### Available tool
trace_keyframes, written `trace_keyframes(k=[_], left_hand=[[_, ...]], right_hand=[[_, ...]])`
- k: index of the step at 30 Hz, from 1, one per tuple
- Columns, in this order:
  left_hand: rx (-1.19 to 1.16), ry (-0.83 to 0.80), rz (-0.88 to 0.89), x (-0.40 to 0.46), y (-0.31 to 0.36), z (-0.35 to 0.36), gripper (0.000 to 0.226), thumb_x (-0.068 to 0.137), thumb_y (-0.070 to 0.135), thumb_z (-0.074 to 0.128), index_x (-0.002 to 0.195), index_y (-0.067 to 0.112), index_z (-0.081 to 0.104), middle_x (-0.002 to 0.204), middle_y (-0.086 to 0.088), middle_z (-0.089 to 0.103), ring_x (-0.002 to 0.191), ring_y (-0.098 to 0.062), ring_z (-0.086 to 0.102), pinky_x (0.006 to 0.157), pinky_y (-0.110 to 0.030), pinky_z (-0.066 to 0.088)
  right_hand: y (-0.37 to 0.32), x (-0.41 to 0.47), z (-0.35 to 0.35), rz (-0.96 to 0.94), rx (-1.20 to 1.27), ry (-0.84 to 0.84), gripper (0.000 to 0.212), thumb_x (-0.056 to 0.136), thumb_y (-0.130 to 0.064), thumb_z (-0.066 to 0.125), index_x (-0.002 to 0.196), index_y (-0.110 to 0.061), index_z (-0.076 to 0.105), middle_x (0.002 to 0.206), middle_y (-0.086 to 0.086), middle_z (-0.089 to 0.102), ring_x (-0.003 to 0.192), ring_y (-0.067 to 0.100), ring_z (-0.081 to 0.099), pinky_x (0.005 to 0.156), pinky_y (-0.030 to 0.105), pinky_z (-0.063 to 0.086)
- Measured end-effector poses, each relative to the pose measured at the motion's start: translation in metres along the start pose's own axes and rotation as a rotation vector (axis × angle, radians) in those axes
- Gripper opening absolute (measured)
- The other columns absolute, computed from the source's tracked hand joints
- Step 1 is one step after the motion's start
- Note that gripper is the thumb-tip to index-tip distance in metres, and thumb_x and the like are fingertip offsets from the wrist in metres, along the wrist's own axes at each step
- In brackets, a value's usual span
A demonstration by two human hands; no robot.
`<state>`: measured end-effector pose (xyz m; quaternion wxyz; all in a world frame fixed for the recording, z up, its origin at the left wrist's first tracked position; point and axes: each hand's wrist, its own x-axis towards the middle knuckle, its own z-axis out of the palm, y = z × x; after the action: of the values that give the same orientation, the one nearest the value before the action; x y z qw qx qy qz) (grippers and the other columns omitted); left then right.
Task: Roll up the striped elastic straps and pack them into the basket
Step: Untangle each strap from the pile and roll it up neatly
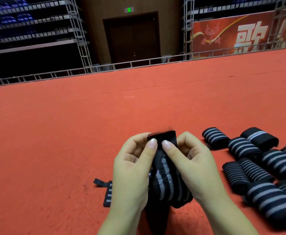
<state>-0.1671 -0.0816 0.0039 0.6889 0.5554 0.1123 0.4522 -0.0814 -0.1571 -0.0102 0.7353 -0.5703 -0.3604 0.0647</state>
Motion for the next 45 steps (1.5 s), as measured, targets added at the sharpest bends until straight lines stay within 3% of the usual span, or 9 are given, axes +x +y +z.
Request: trace_keyframes(k=[6, 10, 17, 19, 22, 24, 28, 34, 45], left_hand=[[-0.092, 0.079, -0.013, 0.006, 0.01, 0.003, 0.011, 0.072, 0.016, 0.08, 0.072, 0.025, 0.074, 0.077, -0.003, 0.071, 0.074, -0.02, 0.065, 0.073, -0.036, 0.052], [-0.081, 0.027, 0.145, 0.035, 0.045, 0.008, 0.006, 0.076, 0.015, 0.071, 0.073, 0.019, 0.068, 0.073, 0.0, 0.069, 0.069, -0.016, 0.062, 0.069, -0.032, 0.051], [0.03, -0.052, 0.437, 0.118, 0.126, 0.041, 0.014, 0.093, 0.001, 0.06, 0.083, 0.011, 0.064, 0.072, 0.0, 0.068, 0.068, -0.011, 0.063, 0.068, -0.026, 0.053], [0.016, -0.036, 0.506, 0.138, 0.152, 0.051, 0.014, 0.093, 0.001, 0.06, 0.083, 0.01, 0.063, 0.076, -0.003, 0.067, 0.069, -0.012, 0.063, 0.069, -0.027, 0.053], [0.065, 0.005, 0.558, 0.165, 0.174, 0.061, 0.011, 0.093, 0.002, 0.059, 0.085, 0.01, 0.062, 0.078, -0.003, 0.066, 0.068, -0.009, 0.065, 0.067, -0.026, 0.054], [0.175, -0.013, 0.509, 0.183, 0.169, 0.059, 0.004, 0.094, 0.013, 0.061, 0.094, 0.01, 0.062, 0.088, -0.005, 0.067, 0.079, -0.013, 0.065, 0.079, -0.034, 0.057], [0.245, -0.251, 0.234, 0.165, 0.126, 0.039, 0.064, 0.086, 0.053, 0.059, 0.128, 0.005, 0.052, 0.123, -0.016, 0.065, 0.116, -0.028, 0.062, 0.104, -0.051, 0.046], [0.347, -0.454, -0.028, 0.091, 0.007, -0.015, 0.063, 0.084, 0.025, 0.072, 0.139, 0.026, 0.041, 0.125, 0.006, 0.065, 0.112, -0.008, 0.064, 0.091, -0.026, 0.053], [0.282, -0.365, -0.134, 0.076, -0.038, -0.034, 0.067, 0.077, 0.016, 0.07, 0.138, 0.014, 0.044, 0.126, -0.008, 0.064, 0.113, -0.023, 0.064, 0.089, -0.035, 0.054]], right_hand=[[0.001, 0.004, 0.002, -0.139, -0.23, 0.064, 0.032, 0.075, -0.055, 0.066, 0.077, -0.025, 0.056, 0.077, -0.014, 0.063, 0.074, 0.0, 0.06, 0.067, 0.014, 0.045], [0.0, 0.023, 0.004, -0.134, -0.111, -0.188, 0.06, 0.073, -0.07, 0.059, 0.122, -0.04, 0.042, 0.105, -0.013, 0.068, 0.105, 0.005, 0.063, 0.096, 0.039, 0.048], [-0.046, 0.062, 0.024, -0.541, -0.093, -0.148, 0.074, 0.09, -0.025, 0.058, 0.132, -0.066, 0.013, 0.105, -0.008, 0.068, 0.094, 0.014, 0.067, 0.082, 0.022, 0.052], [-0.06, 0.075, 0.029, -0.628, -0.158, -0.181, 0.078, 0.093, -0.02, 0.056, 0.142, -0.056, 0.008, 0.12, -0.01, 0.063, 0.107, 0.017, 0.064, 0.089, 0.027, 0.051], [-0.072, 0.092, 0.028, -0.734, -0.204, -0.265, 0.066, 0.094, 0.0, 0.052, 0.144, -0.034, 0.025, 0.139, -0.042, 0.035, 0.131, -0.015, 0.034, 0.103, 0.005, 0.028], [-0.079, 0.098, 0.027, -0.767, -0.195, -0.255, 0.05, 0.094, 0.003, 0.051, 0.134, -0.026, 0.045, 0.133, -0.029, 0.048, 0.127, -0.011, 0.042, 0.101, 0.006, 0.031], [-0.084, 0.108, 0.029, -0.685, -0.108, -0.129, 0.03, 0.094, 0.003, 0.05, 0.107, -0.021, 0.064, 0.104, -0.017, 0.066, 0.101, -0.006, 0.059, 0.089, 0.009, 0.039], [-0.065, 0.132, 0.02, -0.471, -0.034, 0.069, 0.024, 0.095, -0.002, 0.051, 0.089, -0.022, 0.063, 0.085, -0.017, 0.062, 0.081, -0.009, 0.056, 0.077, 0.01, 0.042], [-0.034, 0.139, 0.022, -0.384, -0.045, 0.138, 0.023, 0.094, -0.004, 0.05, 0.094, -0.025, 0.061, 0.091, -0.017, 0.061, 0.087, -0.008, 0.056, 0.082, 0.012, 0.043]])
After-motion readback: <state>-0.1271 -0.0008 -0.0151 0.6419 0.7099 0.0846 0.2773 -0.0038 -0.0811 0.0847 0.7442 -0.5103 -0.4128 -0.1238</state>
